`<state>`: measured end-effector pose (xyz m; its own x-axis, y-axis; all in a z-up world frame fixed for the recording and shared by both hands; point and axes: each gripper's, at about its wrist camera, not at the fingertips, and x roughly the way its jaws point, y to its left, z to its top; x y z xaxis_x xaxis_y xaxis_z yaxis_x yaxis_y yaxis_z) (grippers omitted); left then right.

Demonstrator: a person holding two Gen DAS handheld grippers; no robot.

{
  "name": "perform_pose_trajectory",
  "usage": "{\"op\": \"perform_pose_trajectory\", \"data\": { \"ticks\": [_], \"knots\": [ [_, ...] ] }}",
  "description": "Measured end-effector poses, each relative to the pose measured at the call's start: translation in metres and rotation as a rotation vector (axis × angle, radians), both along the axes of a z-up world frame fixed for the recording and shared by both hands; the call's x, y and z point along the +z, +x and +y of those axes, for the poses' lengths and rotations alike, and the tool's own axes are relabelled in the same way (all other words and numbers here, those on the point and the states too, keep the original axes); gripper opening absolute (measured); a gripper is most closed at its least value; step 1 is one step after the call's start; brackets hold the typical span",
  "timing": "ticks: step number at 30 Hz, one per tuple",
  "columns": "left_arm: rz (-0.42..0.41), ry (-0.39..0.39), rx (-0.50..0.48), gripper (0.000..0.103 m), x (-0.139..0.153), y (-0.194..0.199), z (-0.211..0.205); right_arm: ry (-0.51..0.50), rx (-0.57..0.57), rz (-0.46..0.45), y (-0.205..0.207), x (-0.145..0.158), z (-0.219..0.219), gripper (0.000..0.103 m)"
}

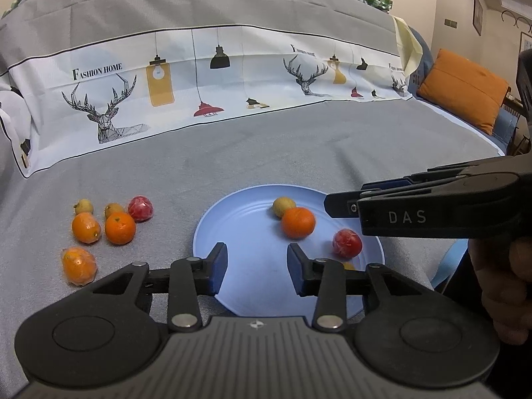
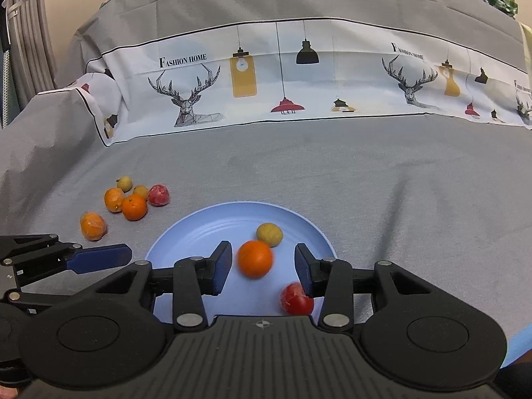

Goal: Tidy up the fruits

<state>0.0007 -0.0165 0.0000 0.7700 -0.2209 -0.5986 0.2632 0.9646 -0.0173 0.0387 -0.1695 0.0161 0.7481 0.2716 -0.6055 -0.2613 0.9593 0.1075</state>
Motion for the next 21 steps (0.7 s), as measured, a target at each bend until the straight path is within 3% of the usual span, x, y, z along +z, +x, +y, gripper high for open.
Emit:
{"op": "perform_pose_trajectory", "data": {
  "ticks": [10, 12, 17, 21],
  "knots": [
    [0.002, -0.008, 0.005, 0.038, 0.002, 0.001, 0.002, 0.004, -0.019, -0.018, -0.002, 0.0, -0.002, 0.042],
    [0.0, -0.01, 0.006, 0.036, 0.002, 0.001, 0.003, 0.013, -0.027, -0.023, -0.002, 0.001, -0.003, 0.037],
    [-0.006, -0.035, 0.024, 0.028, 0.005, 0.001, 0.008, 0.048, -0.019, -0.054, -0.005, 0.006, -0.006, 0.012],
    [-0.005, -0.084, 0.082, 0.019, 0.007, 0.008, 0.021, 0.066, 0.001, -0.081, -0.008, 0.01, -0.005, 0.01]
  ]
}}
